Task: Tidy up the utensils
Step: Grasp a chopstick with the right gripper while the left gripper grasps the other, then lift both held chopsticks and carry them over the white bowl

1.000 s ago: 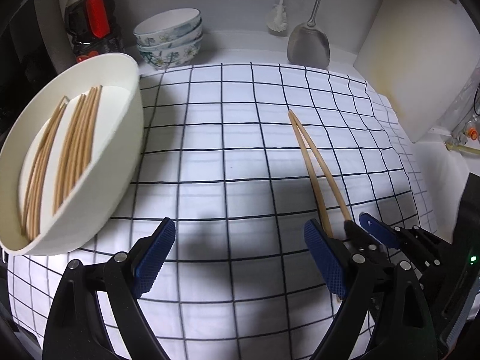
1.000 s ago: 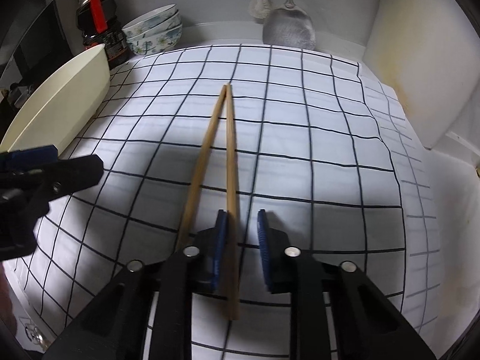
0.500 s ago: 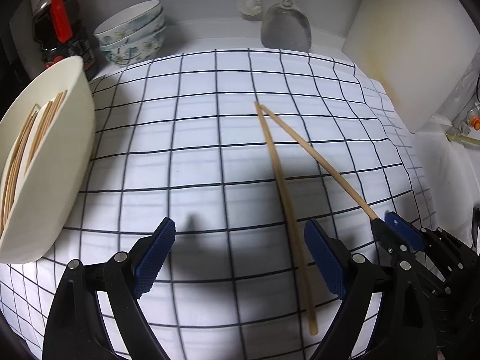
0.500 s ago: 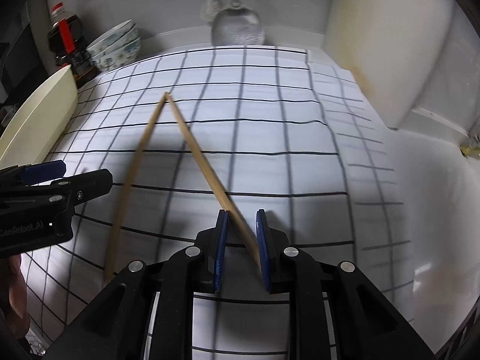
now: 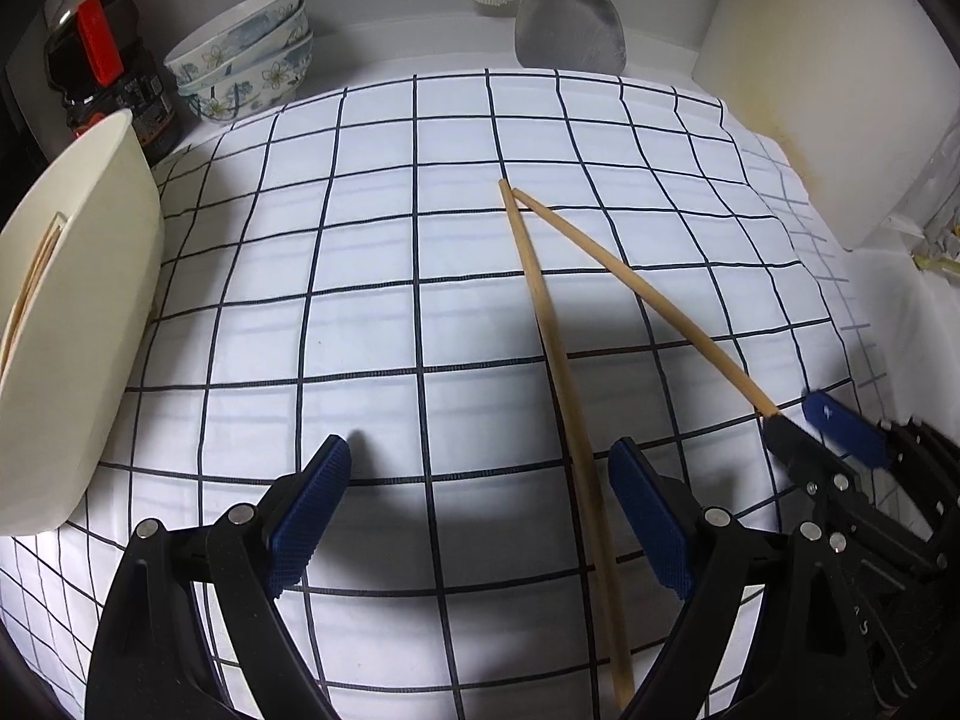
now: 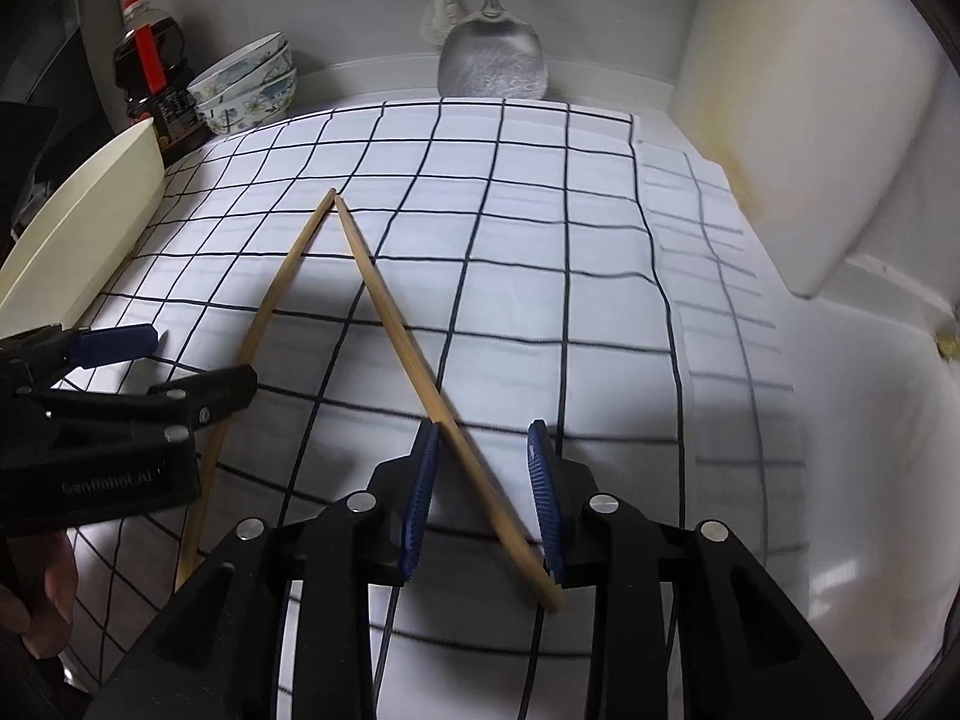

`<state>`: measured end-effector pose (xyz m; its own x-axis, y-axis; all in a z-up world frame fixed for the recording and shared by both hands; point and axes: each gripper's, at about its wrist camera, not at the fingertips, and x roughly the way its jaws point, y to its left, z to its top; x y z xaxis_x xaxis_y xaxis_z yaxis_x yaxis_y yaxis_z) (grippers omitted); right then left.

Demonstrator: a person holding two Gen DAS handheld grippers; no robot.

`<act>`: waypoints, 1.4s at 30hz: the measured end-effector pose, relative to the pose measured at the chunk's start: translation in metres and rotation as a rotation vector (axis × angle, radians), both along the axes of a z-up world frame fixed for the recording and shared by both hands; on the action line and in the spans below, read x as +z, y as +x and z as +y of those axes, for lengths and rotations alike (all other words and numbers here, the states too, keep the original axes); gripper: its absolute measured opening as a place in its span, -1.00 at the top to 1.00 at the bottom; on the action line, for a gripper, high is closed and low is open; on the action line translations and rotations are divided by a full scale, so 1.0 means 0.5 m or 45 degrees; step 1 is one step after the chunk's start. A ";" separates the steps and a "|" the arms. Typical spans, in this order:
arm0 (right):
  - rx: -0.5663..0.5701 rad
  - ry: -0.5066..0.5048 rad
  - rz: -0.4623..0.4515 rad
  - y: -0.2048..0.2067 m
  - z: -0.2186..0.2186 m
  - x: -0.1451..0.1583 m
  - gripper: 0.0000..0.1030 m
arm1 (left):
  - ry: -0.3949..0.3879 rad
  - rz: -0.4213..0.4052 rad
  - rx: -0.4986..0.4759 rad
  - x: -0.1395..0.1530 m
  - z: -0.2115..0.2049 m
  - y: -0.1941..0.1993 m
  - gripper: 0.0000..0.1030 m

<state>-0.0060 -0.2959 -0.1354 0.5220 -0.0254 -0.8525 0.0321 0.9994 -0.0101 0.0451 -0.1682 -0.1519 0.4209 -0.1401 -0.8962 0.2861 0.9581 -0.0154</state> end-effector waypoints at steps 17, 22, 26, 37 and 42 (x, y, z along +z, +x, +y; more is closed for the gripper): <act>0.034 0.020 0.012 0.006 0.027 0.001 0.88 | 0.000 0.001 -0.100 0.016 -0.010 -0.020 0.85; -0.031 0.095 0.013 -0.020 0.027 0.012 0.88 | -0.028 -0.001 -0.130 0.043 0.009 -0.036 0.85; -0.070 0.150 -0.006 -0.034 0.036 0.033 0.88 | -0.056 -0.017 -0.137 0.080 0.032 -0.043 0.85; -0.030 0.198 -0.138 -0.018 0.101 0.160 0.88 | -0.158 -0.196 -0.080 0.227 0.144 -0.038 0.85; 0.070 0.180 -0.193 0.026 0.175 0.216 0.88 | -0.174 -0.262 -0.001 0.278 0.237 -0.024 0.85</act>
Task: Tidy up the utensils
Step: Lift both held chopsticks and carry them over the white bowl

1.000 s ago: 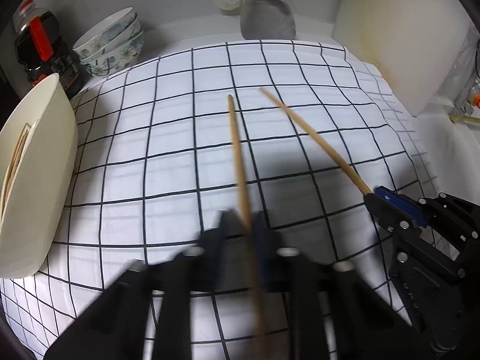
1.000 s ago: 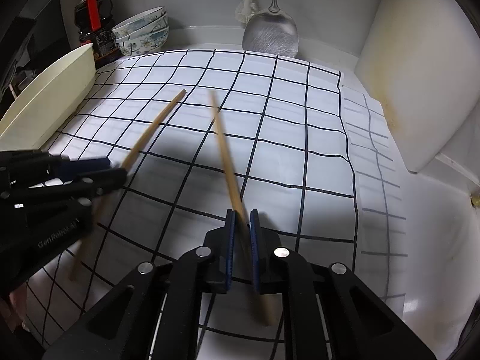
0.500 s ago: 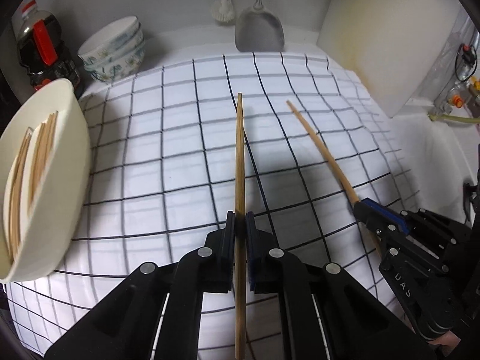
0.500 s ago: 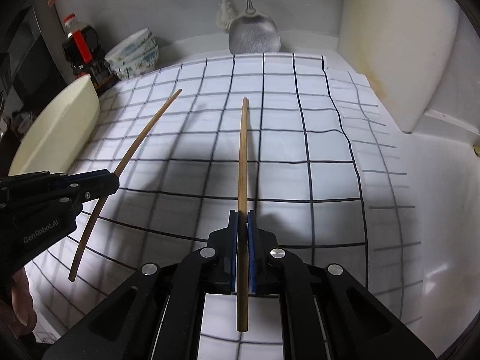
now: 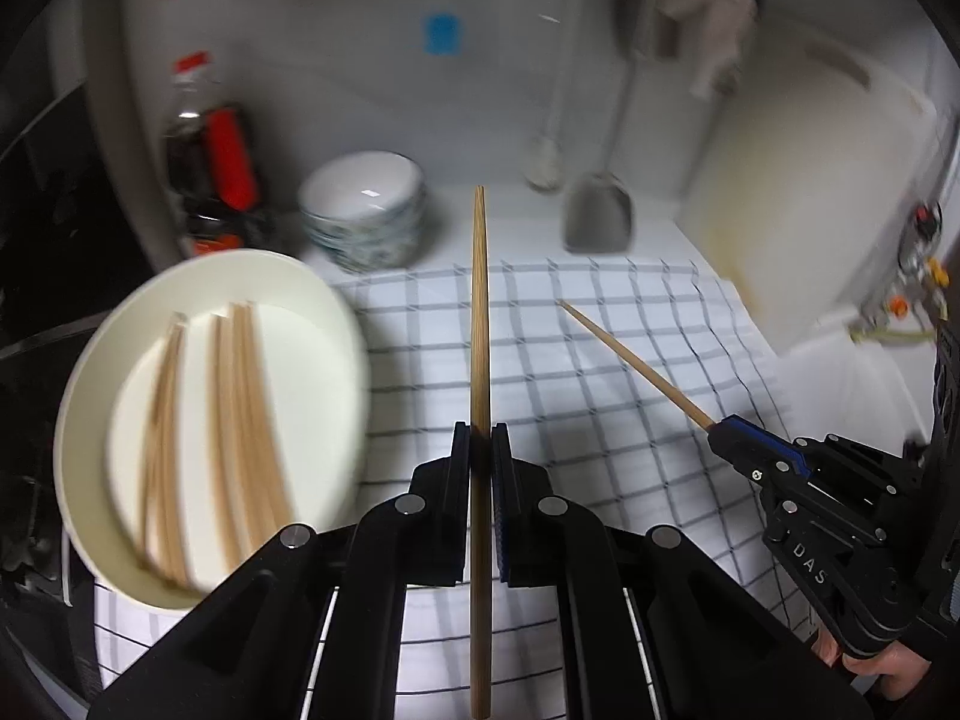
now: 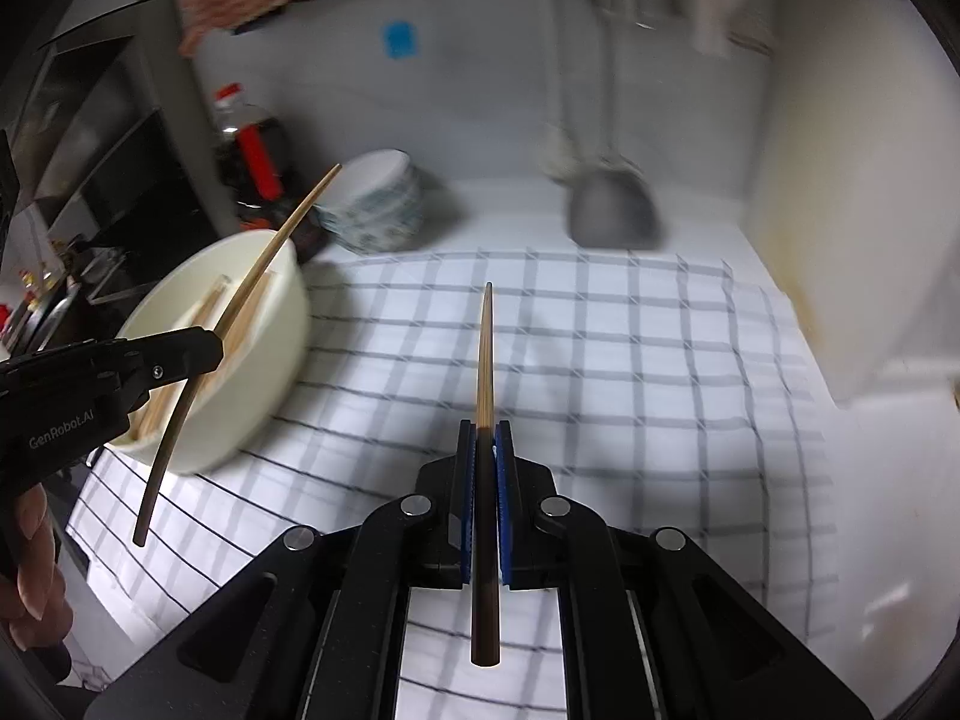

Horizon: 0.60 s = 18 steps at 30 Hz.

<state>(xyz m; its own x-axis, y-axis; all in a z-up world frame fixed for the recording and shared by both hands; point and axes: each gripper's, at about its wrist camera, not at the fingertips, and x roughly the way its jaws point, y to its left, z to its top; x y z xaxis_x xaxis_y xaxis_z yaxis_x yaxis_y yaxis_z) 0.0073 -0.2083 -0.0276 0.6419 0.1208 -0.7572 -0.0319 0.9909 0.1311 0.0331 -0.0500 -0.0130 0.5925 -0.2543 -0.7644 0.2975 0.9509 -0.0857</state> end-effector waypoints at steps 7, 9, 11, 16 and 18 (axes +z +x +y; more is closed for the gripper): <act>0.150 -0.028 -0.057 0.070 0.127 0.052 0.88 | 0.024 -0.073 0.161 0.030 0.156 0.040 0.85; 0.193 -0.025 -0.065 0.092 0.166 0.059 0.88 | 0.048 -0.081 0.190 0.033 0.193 0.050 0.85; 0.232 -0.021 -0.075 0.111 0.205 0.066 0.88 | 0.083 -0.071 0.221 0.033 0.230 0.062 0.85; 0.306 -0.007 -0.077 0.152 0.293 0.068 0.88 | 0.111 -0.065 0.307 0.032 0.313 0.090 0.85; 0.323 0.008 -0.059 0.171 0.324 0.062 0.88 | 0.112 -0.056 0.331 0.023 0.332 0.098 0.85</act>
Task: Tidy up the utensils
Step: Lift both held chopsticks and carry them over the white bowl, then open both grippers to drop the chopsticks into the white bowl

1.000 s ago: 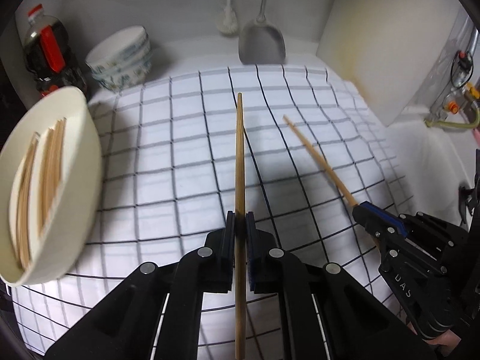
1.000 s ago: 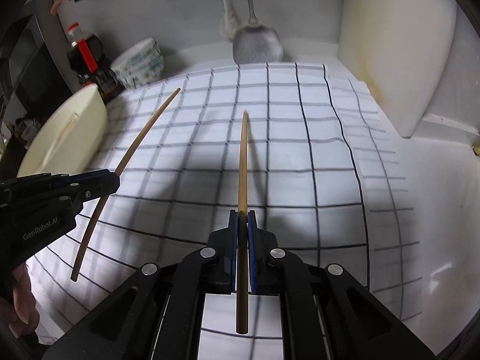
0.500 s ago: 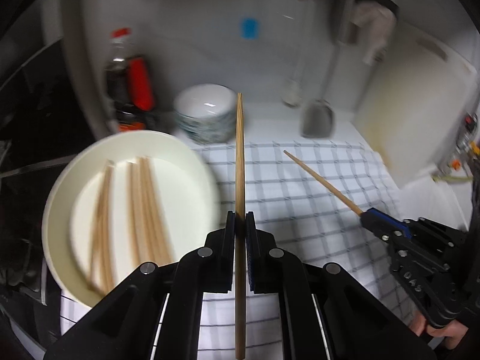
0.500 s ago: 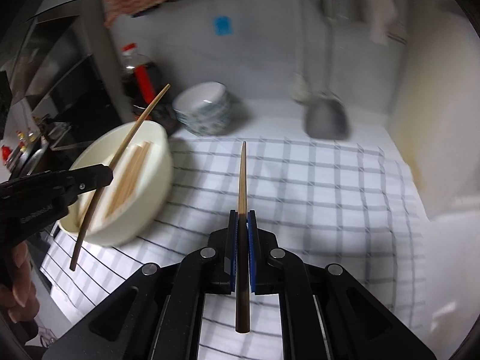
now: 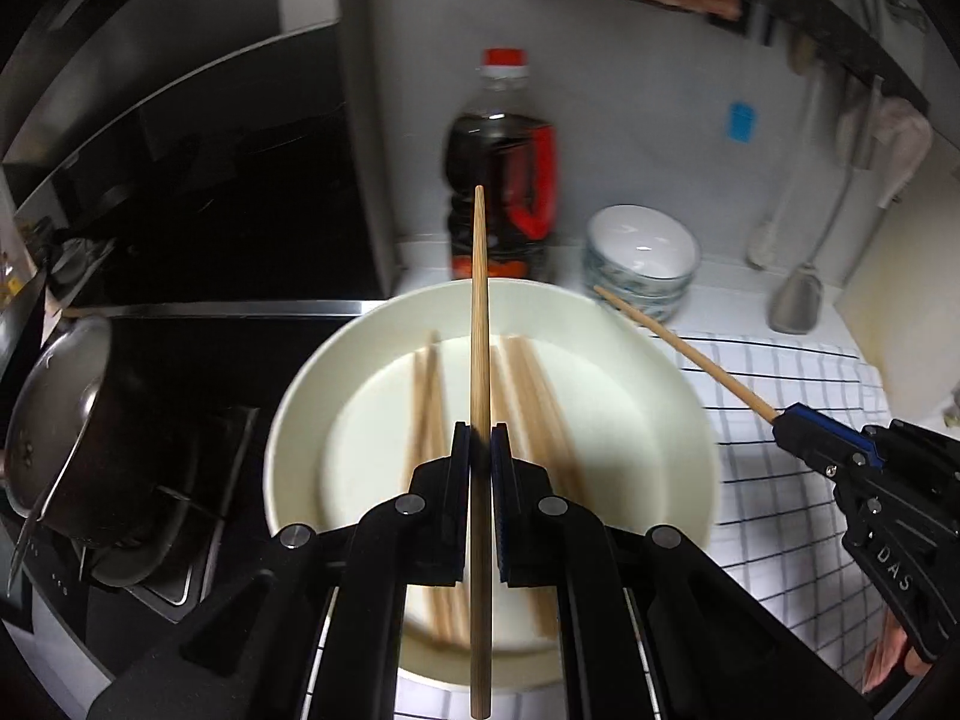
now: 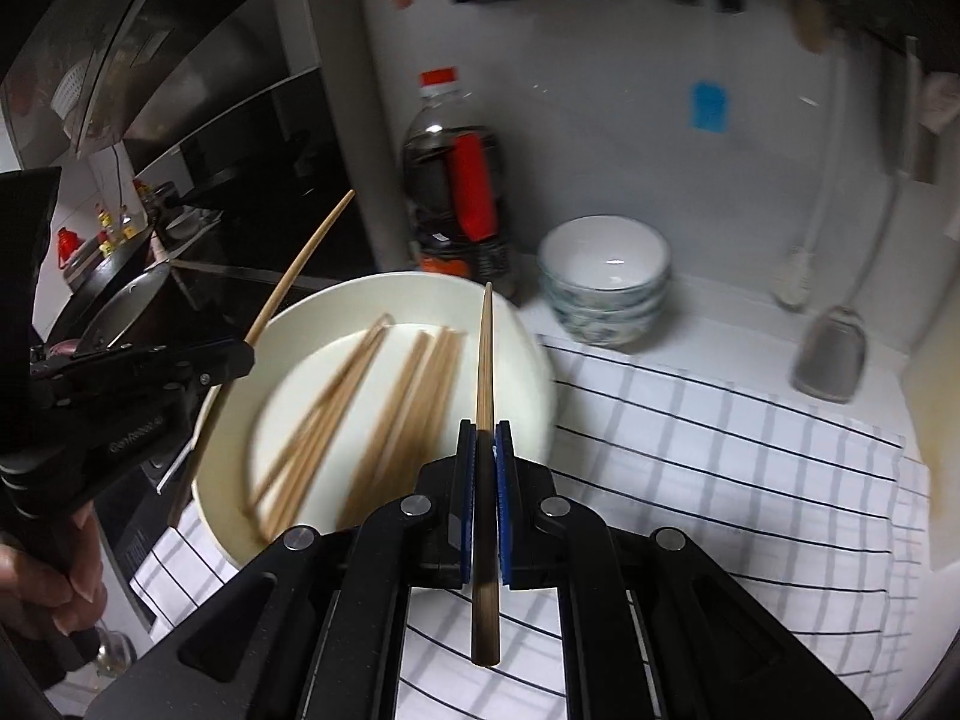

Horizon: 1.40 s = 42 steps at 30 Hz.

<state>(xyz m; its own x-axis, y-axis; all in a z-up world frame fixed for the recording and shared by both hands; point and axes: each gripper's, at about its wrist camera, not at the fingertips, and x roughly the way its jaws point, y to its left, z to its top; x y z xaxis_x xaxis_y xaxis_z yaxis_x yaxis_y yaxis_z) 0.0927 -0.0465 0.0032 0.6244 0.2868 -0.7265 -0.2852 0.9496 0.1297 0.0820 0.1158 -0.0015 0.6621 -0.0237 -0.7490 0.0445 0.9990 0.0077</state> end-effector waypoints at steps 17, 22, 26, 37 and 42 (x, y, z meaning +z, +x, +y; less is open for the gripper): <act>-0.035 -0.002 0.165 0.087 0.108 -0.088 0.88 | -0.021 0.121 0.032 -0.092 0.064 0.049 0.85; -0.030 -0.041 0.193 0.101 0.126 -0.108 0.88 | -0.025 0.165 0.030 -0.119 0.064 0.059 0.85; -0.013 -0.046 0.220 0.109 0.142 -0.120 0.88 | -0.025 0.193 0.024 -0.134 0.062 0.071 0.85; 0.007 -0.095 0.200 0.100 0.150 -0.113 0.85 | -0.014 0.192 0.071 -0.131 0.077 0.079 0.69; -0.030 -0.127 0.150 0.087 0.129 -0.094 0.52 | -0.011 0.132 0.145 -0.104 0.098 0.058 -0.42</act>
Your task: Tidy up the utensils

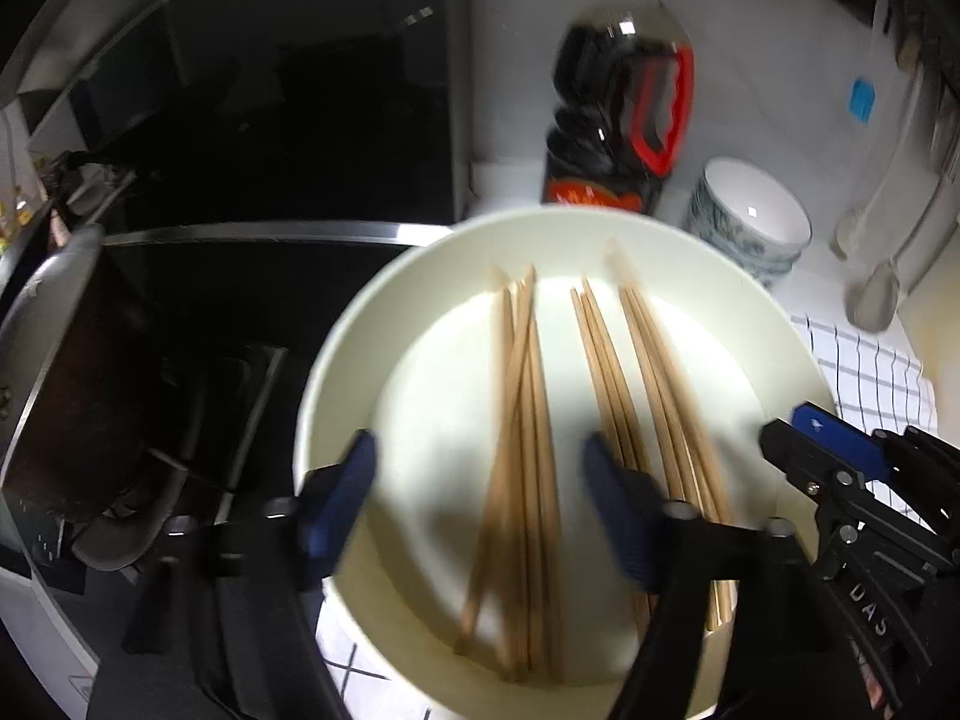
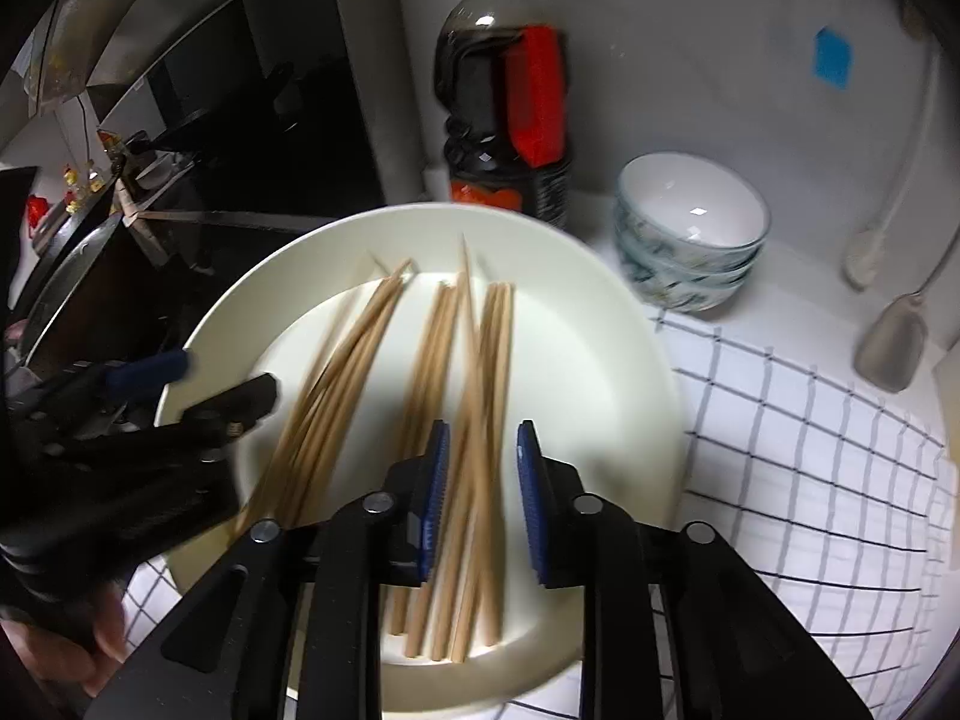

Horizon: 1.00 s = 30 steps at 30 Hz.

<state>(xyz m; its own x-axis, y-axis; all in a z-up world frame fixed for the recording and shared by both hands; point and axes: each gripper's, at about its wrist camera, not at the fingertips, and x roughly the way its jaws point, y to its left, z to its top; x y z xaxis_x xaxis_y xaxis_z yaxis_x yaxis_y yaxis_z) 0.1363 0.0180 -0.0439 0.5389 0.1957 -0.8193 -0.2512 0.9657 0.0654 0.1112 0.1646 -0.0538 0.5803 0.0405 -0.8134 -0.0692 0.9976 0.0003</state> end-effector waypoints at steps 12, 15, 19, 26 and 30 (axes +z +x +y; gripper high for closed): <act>-0.039 0.025 -0.020 -0.059 -0.039 0.032 0.03 | 0.046 0.005 0.059 0.042 0.013 -0.064 -0.84; -0.046 0.028 -0.026 -0.074 -0.045 0.041 -0.05 | 0.036 0.006 0.072 0.052 0.010 -0.079 -0.87; -0.048 0.027 -0.027 -0.094 -0.055 0.056 -0.14 | 0.031 0.015 0.079 0.068 0.000 -0.092 -0.87; -0.086 0.049 -0.004 -0.125 -0.082 0.082 -0.27 | 0.030 -0.007 0.103 0.111 -0.017 -0.119 -0.88; -0.106 0.060 0.024 -0.139 -0.092 0.091 -0.29 | 0.019 -0.015 0.136 0.132 -0.022 -0.138 -0.88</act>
